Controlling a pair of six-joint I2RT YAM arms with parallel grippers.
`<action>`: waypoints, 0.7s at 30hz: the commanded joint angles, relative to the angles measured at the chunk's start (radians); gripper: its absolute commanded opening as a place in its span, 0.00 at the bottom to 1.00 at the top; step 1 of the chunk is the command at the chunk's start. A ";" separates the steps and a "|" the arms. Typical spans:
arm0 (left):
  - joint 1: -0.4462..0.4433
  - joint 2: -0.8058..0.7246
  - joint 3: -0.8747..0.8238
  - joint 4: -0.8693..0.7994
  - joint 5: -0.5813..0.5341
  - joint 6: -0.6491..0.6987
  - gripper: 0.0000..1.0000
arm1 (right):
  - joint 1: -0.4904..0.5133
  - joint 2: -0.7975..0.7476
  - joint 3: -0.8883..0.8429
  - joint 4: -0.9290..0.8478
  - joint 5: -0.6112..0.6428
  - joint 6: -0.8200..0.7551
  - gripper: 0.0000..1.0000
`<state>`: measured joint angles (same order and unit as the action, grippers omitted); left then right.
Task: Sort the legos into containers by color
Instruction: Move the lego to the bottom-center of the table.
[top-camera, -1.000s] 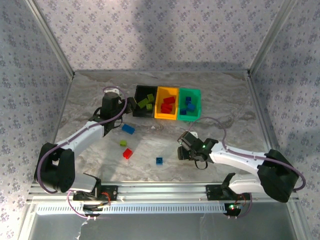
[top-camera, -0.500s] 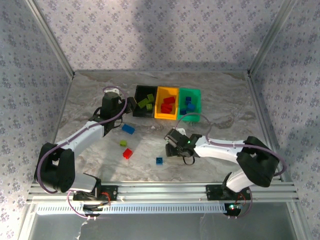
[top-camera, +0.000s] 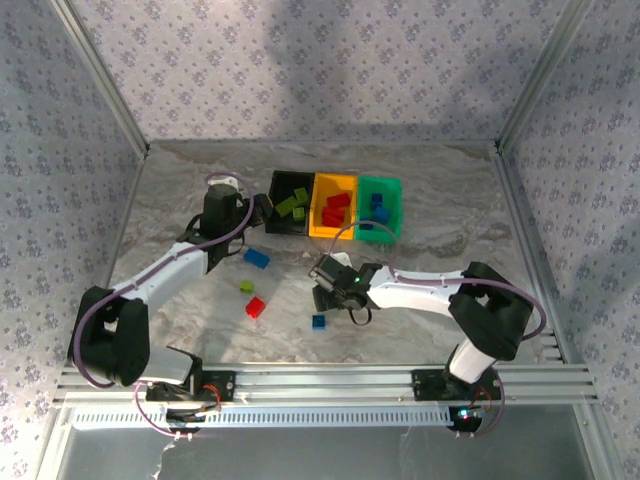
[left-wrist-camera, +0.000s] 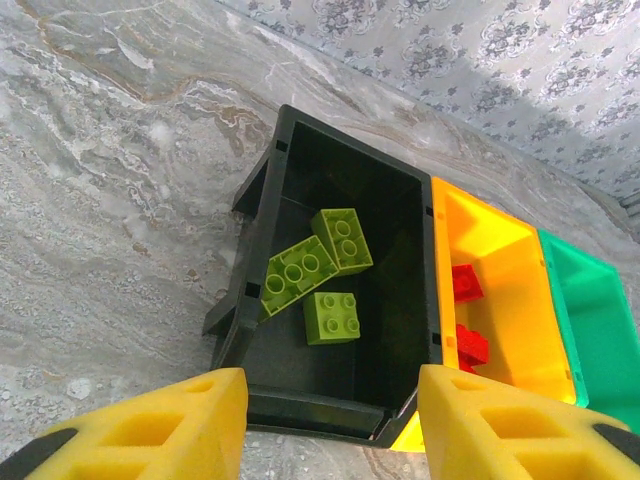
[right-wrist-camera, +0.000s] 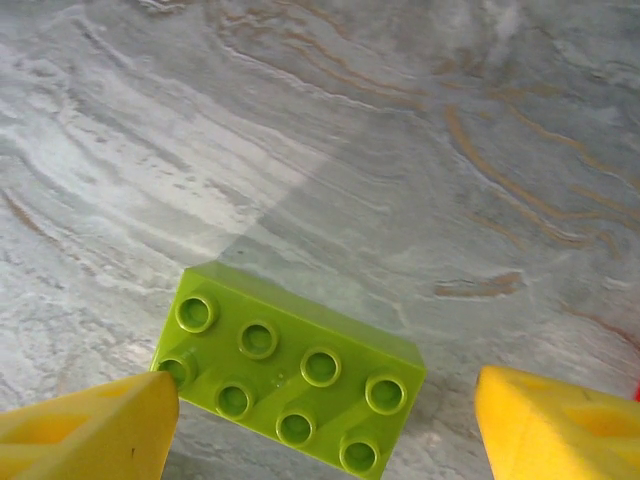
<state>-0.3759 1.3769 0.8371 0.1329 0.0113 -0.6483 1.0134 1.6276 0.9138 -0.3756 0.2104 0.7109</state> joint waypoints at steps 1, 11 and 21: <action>-0.007 -0.036 0.043 0.005 0.005 0.011 0.48 | 0.022 0.033 0.024 -0.016 -0.041 -0.043 0.80; -0.009 -0.042 0.026 0.027 0.009 0.002 0.48 | 0.026 0.022 0.054 0.012 -0.061 -0.045 0.81; -0.009 -0.038 0.038 0.015 0.009 0.010 0.48 | 0.040 0.083 0.091 0.024 -0.065 -0.042 0.89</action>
<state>-0.3759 1.3632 0.8371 0.1326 0.0113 -0.6483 1.0435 1.6737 0.9730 -0.3382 0.1383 0.6685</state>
